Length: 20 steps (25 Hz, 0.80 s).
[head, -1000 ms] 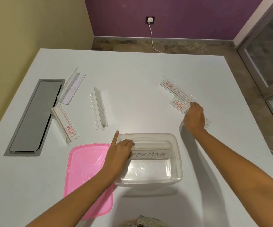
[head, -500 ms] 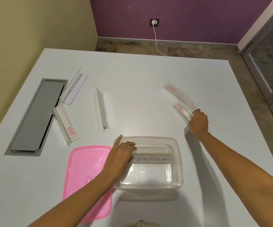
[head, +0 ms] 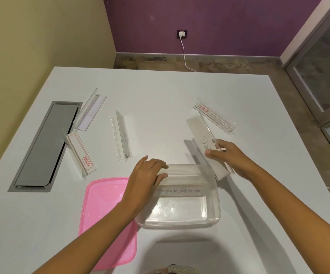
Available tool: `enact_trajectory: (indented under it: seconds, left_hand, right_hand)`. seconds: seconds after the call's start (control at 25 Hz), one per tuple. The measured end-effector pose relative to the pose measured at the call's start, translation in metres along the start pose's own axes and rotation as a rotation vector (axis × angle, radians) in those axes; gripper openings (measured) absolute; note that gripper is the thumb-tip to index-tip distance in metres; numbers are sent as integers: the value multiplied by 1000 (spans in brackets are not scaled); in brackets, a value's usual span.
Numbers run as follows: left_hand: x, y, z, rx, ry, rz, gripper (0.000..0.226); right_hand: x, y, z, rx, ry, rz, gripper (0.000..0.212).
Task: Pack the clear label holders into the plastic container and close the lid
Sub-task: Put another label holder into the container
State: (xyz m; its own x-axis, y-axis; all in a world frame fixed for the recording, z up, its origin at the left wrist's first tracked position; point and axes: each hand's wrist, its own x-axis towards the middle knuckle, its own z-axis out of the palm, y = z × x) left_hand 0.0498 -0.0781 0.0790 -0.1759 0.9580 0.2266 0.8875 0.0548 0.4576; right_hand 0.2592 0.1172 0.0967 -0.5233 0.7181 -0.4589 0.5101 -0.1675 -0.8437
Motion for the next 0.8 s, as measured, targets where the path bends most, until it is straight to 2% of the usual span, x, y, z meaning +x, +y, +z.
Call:
enact_trajectory:
  seconds: [0.08,0.2,0.32,0.4,0.56,0.8]
  left_hand:
    - [3,-1,-6,-73,22,-49,35]
    - [4,-3,-15,-161,63,-114,68]
    - [2,-6,-20,-102,56,-65,82]
    - [-3,-9,-21,-72,-4,-19,78]
    - [-21,-15,-14,-37,-72,13,54]
    - [-24,-12,-3,37,-207,-72,40]
  right_hand:
    - [-14,-8,9,-13,-60,-55,27]
    - [-26,-17,22,-172,-49,-80,47]
    - [-32,-18,40,-308,-121,-120,57]
    - [-33,-15,54,-410,-187,-172,60]
    - [-29,1,77,-613,-230,-226,58]
    - [-20,29,99,-754,-251,-237,55]
